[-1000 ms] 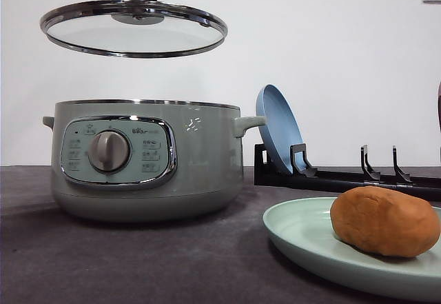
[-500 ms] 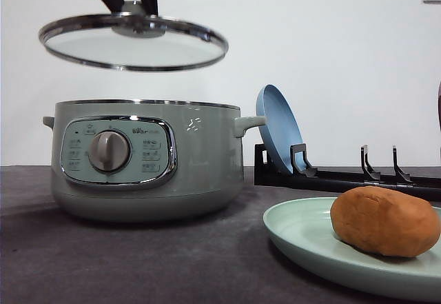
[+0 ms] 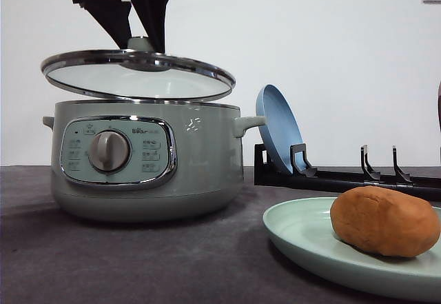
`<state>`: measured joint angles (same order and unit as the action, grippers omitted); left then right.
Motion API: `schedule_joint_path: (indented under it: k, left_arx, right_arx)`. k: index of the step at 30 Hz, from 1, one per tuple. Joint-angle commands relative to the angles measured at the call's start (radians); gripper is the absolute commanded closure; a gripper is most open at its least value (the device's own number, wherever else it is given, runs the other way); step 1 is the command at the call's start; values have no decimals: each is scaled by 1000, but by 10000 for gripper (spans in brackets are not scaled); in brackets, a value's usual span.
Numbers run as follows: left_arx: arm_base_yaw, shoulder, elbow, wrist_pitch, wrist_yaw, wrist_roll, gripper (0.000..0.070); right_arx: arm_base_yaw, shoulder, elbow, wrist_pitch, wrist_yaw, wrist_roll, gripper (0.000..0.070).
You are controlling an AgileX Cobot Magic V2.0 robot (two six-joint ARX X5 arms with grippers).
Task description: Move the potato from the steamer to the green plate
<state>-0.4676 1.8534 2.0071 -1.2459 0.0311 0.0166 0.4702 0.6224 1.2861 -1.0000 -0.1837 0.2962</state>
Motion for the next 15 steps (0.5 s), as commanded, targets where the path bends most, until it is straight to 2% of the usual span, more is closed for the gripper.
schedule_joint_path:
  k: [1,15]
  left_arx:
    - [-5,-14,17,35,2,5,700]
    - [-5,33,-11,66,2,5,700]
  right_arx:
    - [5,5,17,4,1,10,64]
    - [5,5,17,4,1,10,64]
